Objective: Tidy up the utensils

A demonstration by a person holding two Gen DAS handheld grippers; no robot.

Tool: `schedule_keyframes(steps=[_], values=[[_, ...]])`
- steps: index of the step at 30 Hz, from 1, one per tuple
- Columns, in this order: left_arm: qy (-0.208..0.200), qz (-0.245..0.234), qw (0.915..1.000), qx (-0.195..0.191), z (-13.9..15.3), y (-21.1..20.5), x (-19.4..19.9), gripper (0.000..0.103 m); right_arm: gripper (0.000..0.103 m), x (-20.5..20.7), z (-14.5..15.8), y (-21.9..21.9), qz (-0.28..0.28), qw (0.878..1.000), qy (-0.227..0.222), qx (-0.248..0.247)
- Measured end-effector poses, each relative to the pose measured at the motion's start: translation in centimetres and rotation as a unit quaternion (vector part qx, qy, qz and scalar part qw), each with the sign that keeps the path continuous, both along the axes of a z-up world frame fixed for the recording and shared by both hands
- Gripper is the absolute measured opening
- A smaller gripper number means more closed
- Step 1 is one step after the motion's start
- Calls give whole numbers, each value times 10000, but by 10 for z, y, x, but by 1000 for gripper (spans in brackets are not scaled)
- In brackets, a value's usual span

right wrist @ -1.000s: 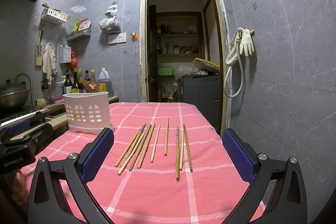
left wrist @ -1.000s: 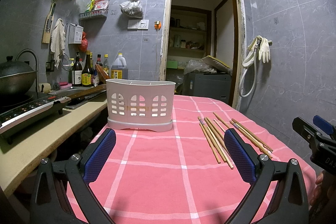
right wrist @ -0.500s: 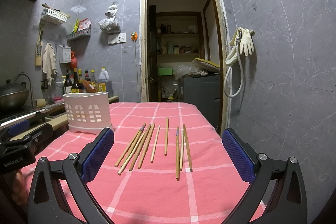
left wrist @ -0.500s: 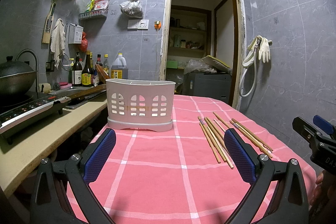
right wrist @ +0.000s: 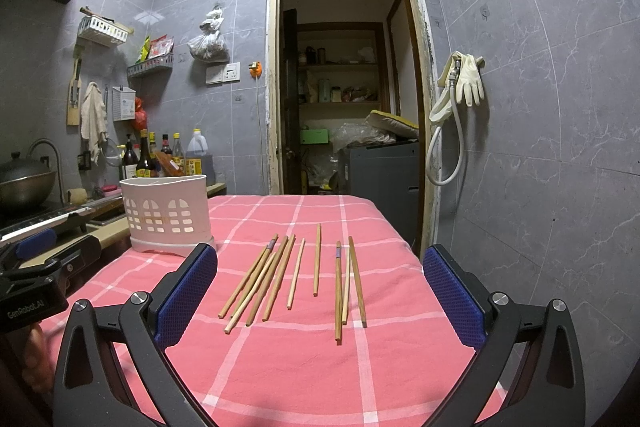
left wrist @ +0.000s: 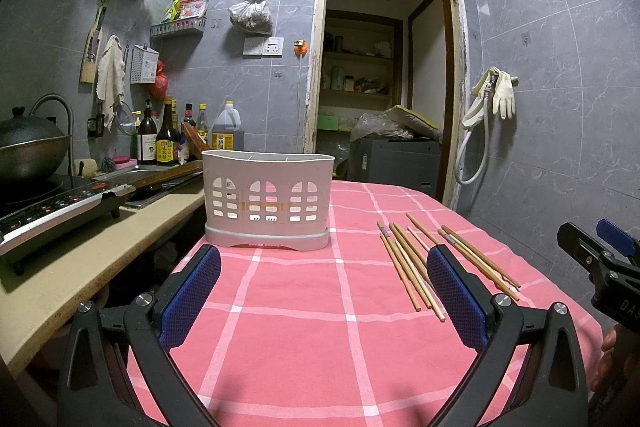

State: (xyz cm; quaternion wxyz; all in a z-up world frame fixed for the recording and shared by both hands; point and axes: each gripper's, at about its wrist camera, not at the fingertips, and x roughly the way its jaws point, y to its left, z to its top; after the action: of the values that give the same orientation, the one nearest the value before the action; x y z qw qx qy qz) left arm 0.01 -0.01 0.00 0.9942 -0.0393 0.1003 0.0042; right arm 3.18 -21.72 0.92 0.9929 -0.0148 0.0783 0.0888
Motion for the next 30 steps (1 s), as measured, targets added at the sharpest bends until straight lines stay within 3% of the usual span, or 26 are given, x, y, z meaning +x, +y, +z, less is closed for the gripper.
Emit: schedule_keyframes(steps=[18,24,30], values=[[23,48,10000,1,3,1,-1,101,103,2,1,-3,41,10000,-7,60],[-81,196,9996,161,10,3,10,101,103,4,13,-2,-6,10000,-92,-29],[75,320,9994,120,26,8,38,101,103,22,38,-14,-155,9993,-315,-95]])
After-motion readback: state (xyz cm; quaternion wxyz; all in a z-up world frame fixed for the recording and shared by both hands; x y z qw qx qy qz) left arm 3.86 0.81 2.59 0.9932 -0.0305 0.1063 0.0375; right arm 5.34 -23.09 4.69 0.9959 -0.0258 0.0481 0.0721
